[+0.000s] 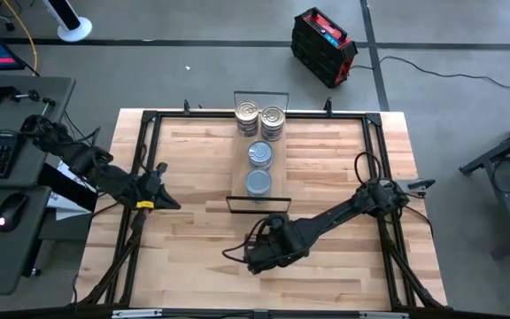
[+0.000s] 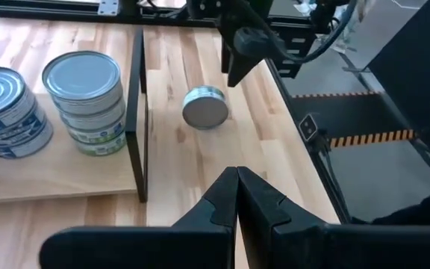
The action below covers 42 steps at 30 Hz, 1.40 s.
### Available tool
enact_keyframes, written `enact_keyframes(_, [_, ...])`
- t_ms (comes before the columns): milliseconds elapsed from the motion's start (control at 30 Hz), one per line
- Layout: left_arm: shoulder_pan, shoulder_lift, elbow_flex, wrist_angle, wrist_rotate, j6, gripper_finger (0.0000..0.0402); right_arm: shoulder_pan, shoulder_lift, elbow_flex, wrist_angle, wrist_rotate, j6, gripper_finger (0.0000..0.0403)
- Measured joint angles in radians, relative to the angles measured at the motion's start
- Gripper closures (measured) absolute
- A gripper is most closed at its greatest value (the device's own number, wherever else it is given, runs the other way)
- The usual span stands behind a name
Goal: Stack canned seafood by type on shelf
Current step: Stack the green tuna can on top of the other green tuna cans on the shelf
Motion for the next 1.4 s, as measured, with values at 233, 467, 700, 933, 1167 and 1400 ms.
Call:
enact_keyframes(233, [0.000,-0.017,0.000,-0.012,0.001,0.010,0.0401,0.000,0.003,-0.004,-0.013,0.038,0.031,0.0206])
enact_keyframes(467, [0.000,-0.015,0.000,-0.030,0.001,0.005,0.0401,0.001,0.003,-0.004,-0.041,0.047,-0.052,0.0194])
enact_keyframes(700, [0.000,-0.015,0.000,-0.053,0.001,0.005,0.0401,0.008,0.003,-0.060,-0.078,0.035,0.043,0.0081])
enact_keyframes(933, [0.000,-0.015,0.000,-0.052,0.001,0.005,0.0401,0.007,0.003,-0.088,-0.053,0.028,0.045,0.0006])
enact_keyframes(1167, [0.000,-0.015,0.000,-0.051,0.001,-0.014,0.0401,0.006,0.003,-0.088,-0.061,0.053,0.044,0.0009])
enact_keyframes(1400, [0.000,-0.013,0.000,-0.045,-0.002,-0.085,0.0401,0.002,0.003,-0.088,-0.053,0.043,0.074,0.0009])
